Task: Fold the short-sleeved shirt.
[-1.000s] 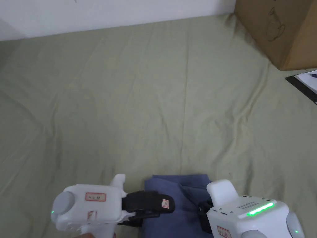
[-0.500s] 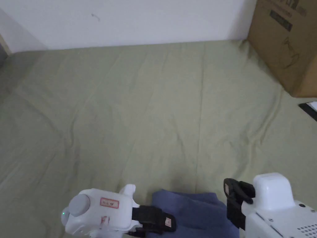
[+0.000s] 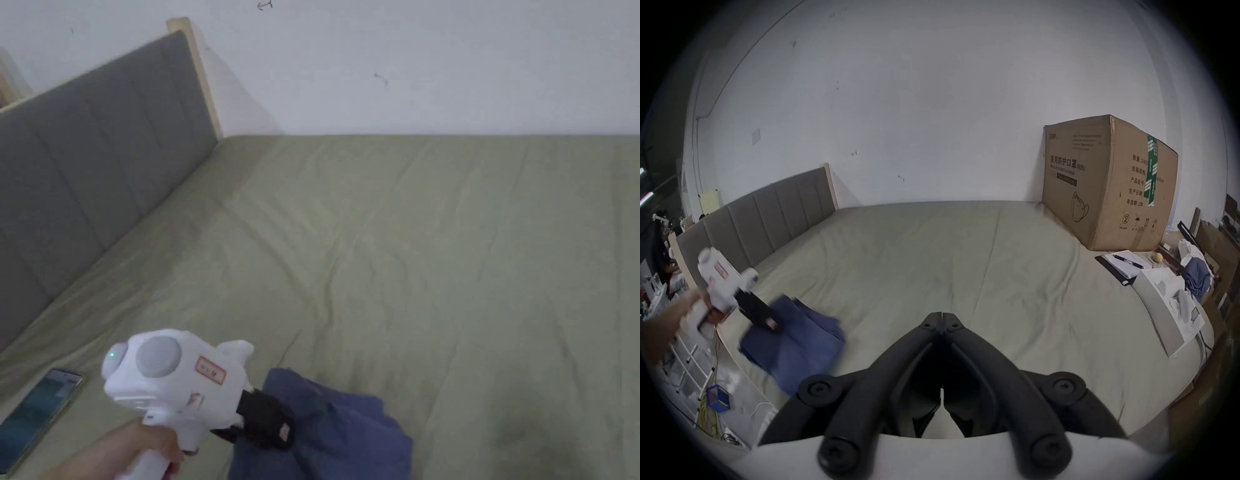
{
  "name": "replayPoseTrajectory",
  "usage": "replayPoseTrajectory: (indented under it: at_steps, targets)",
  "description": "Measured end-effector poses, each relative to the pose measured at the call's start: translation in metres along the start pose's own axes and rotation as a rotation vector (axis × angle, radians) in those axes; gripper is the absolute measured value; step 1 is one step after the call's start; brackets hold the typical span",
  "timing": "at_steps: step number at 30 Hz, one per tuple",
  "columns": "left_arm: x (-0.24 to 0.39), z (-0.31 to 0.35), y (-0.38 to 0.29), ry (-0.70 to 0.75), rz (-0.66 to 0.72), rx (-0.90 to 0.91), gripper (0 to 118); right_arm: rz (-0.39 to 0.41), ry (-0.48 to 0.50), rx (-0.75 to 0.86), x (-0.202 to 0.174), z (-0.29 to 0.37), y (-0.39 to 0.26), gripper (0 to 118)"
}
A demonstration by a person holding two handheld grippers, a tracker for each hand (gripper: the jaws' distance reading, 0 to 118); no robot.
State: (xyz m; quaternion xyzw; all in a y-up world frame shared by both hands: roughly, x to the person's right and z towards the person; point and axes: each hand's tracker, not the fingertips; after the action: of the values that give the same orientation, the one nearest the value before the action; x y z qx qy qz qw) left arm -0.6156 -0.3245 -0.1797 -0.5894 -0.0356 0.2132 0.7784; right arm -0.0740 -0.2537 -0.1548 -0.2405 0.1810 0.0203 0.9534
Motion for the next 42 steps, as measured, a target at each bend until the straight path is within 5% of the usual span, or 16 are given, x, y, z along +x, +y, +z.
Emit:
replayPoseTrajectory:
  at_steps: [8,12,15,17,19,24,26,27,28,30,32,42]
  targets:
    - [-0.091,0.039,0.050,0.527,-0.082,0.053,27,0.026,-0.044,-0.115,-0.005,-0.029,-0.010,0]
    - [-0.129,0.033,0.061,0.611,-0.058,0.037,30,0.059,-0.032,-0.139,-0.013,-0.041,-0.008,0]
    - [-0.144,0.029,0.059,0.638,-0.013,0.056,65,0.083,-0.018,-0.152,-0.015,-0.049,-0.005,0]
    - [-0.148,0.029,0.055,0.700,-0.022,0.081,72,0.082,-0.009,-0.160,-0.015,-0.052,-0.004,0]
    - [-0.151,0.040,0.051,0.672,0.004,0.150,111,0.073,-0.002,-0.169,-0.015,-0.054,-0.004,0]
    - [-0.110,0.075,0.027,0.502,0.120,0.337,112,0.063,0.016,-0.168,-0.015,-0.055,-0.005,0]
    - [-0.097,0.078,0.029,0.416,0.138,0.410,98,0.062,0.023,-0.158,-0.014,-0.054,-0.004,0]
    - [-0.083,0.082,0.023,0.383,0.128,0.450,78,0.056,0.025,-0.149,-0.012,-0.052,-0.003,0]
    - [-0.067,0.083,0.015,0.355,0.112,0.481,44,0.051,0.024,-0.142,-0.012,-0.051,-0.002,0]
    - [-0.035,0.082,0.000,0.371,0.077,0.498,11,0.051,0.028,-0.128,-0.010,-0.049,0.000,0]
    - [0.004,0.078,-0.015,0.406,-0.008,0.520,0,0.057,0.023,-0.099,-0.009,-0.043,0.002,0]
    - [0.220,0.079,-0.092,0.370,-0.306,0.743,0,0.028,-0.026,0.043,0.011,0.000,0.031,0]
